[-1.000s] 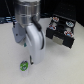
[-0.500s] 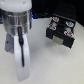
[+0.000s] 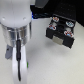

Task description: Open the kcup holder, insert the kcup into the holder, and close the kcup holder

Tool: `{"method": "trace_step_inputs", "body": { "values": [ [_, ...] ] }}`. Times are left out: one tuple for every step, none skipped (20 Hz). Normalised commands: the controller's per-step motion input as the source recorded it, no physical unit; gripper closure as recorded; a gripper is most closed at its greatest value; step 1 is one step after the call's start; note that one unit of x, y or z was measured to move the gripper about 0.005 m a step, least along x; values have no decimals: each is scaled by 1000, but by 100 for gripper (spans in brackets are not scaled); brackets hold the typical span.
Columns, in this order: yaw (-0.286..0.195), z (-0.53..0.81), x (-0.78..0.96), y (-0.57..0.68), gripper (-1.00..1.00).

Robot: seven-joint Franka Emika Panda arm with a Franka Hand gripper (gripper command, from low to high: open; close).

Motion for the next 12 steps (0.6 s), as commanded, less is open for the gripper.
{"method": "trace_step_inputs", "body": {
  "values": [
    [-62, -44, 75, -30, -100],
    [-64, -49, 75, -36, -100],
    [-62, -57, 68, -46, -100],
    [-64, -54, 56, -47, -100],
    [0, 0, 0, 17, -100],
    [0, -151, 0, 163, -100],
    [0, -269, 0, 251, -100],
    [0, -331, 0, 280, -100],
    [0, -351, 0, 246, -100],
    [0, -349, 0, 229, -100],
    [0, -320, 0, 231, -100],
    [0, -303, 0, 206, -100]
  ]
}}
